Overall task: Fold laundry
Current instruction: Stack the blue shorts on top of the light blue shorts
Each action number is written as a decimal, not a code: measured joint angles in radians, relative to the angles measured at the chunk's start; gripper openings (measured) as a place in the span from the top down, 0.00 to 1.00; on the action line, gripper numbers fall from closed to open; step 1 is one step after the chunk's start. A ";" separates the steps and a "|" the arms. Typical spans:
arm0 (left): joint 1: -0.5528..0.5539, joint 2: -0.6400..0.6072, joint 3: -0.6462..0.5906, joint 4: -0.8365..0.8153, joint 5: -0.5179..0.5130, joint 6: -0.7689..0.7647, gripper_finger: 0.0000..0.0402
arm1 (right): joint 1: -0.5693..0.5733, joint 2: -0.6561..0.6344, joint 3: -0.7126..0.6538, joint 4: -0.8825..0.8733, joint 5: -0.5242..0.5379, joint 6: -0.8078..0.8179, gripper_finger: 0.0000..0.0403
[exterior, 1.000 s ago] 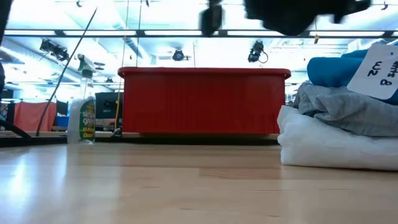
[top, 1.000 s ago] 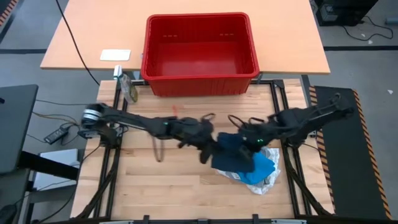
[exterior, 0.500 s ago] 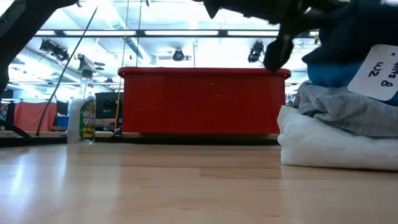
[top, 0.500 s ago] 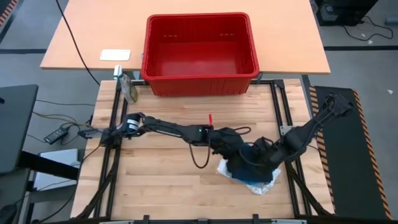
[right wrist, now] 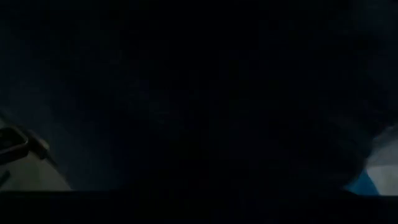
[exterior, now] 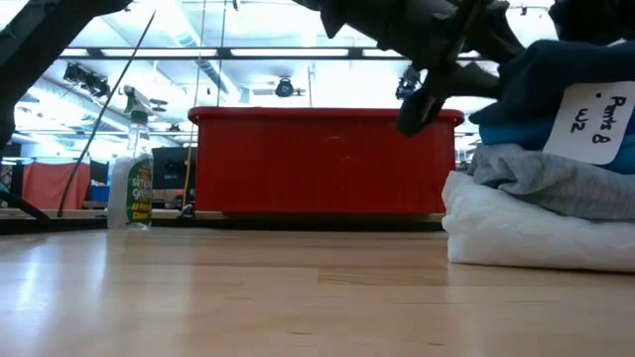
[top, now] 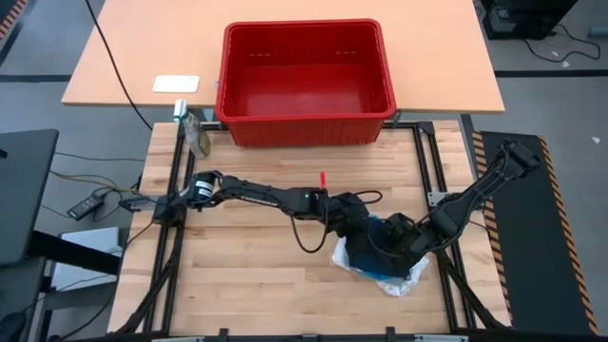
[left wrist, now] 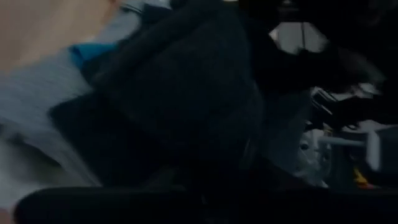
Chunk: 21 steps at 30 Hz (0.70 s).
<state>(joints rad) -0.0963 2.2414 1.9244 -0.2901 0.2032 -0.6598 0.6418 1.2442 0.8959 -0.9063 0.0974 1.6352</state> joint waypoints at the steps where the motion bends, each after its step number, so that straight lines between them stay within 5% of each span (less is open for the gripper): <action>1: 0.001 0.000 0.000 -0.001 -0.015 0.009 0.79 | 0.004 -0.004 0.004 -0.003 -0.007 -0.004 0.54; 8: 0.006 0.068 0.001 0.002 -0.088 0.045 0.64 | 0.025 0.020 -0.057 -0.021 -0.019 0.027 0.48; 21: 0.012 0.136 0.006 -0.096 -0.083 0.060 0.63 | -0.046 0.100 -0.219 0.329 -0.020 0.040 0.53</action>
<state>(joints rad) -0.0844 2.3775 1.9305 -0.3862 0.1204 -0.5997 0.5961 1.3445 0.6767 -0.5773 0.0772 1.6754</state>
